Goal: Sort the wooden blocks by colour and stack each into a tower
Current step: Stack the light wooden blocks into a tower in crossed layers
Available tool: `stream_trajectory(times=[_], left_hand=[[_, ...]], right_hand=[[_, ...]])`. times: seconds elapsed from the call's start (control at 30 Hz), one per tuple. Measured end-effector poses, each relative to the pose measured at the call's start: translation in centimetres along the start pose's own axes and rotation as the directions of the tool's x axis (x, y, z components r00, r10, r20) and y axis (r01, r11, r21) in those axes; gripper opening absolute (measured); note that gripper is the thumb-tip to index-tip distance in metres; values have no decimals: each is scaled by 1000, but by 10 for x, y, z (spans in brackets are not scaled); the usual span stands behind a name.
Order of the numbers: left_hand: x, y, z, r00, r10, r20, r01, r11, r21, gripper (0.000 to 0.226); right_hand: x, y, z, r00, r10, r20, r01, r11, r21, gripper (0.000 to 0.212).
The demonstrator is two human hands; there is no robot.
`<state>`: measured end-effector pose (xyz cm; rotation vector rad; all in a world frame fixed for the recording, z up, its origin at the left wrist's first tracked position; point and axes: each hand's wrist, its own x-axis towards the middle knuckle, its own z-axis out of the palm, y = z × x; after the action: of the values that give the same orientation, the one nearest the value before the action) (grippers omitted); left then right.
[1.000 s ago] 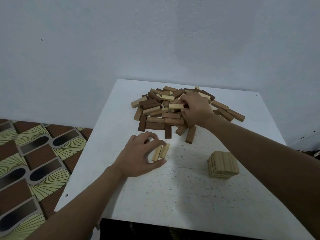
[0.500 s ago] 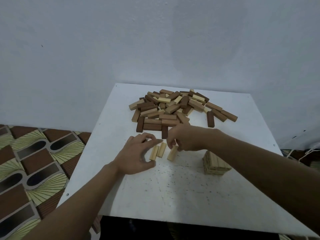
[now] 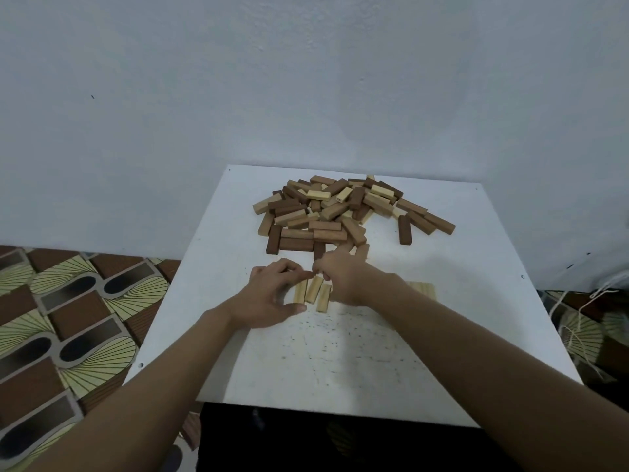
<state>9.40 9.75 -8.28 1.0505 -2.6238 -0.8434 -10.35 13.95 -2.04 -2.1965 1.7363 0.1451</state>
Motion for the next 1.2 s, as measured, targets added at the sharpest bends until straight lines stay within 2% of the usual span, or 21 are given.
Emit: stream_trajectory(times=[0.07,0.2,0.27,0.5,0.57,0.77,0.9,1.07,1.2], left_hand=[[-4,5,3,1000,-29,2,29,998,-55,58],[-15,13,9,995,-87,-47,81,990,-116,59],[-22,17,12,990,-104,-94,90,986,-140,57],[-31,24,15,983,-94,-160,64,981,-184,57],[-32,23,14,982,-87,-166,52,977,-206,57],[-34,24,13,987,-69,-146,30,968,-250,57],[-35,23,12,988,-76,-137,42,972,-231,54],[-31,25,3,999,-29,-30,24,987,-159,53],[-29,26,2,1000,-16,-24,12,986,-169,51]], right_hand=[[-3,-3,6,999,37,-30,-35,999,41,18],[-17,-11,13,995,77,-56,-70,989,127,39],[-25,-15,19,993,84,-79,-70,984,161,43],[-42,-24,26,990,48,-130,-13,967,254,22],[-45,-24,26,992,7,-129,29,962,270,23],[-48,-15,44,985,32,-169,39,915,401,41],[-44,-16,47,980,67,-188,14,916,401,34],[-41,-17,46,982,50,-185,18,935,354,25],[-40,-18,46,981,73,-180,-8,940,340,22]])
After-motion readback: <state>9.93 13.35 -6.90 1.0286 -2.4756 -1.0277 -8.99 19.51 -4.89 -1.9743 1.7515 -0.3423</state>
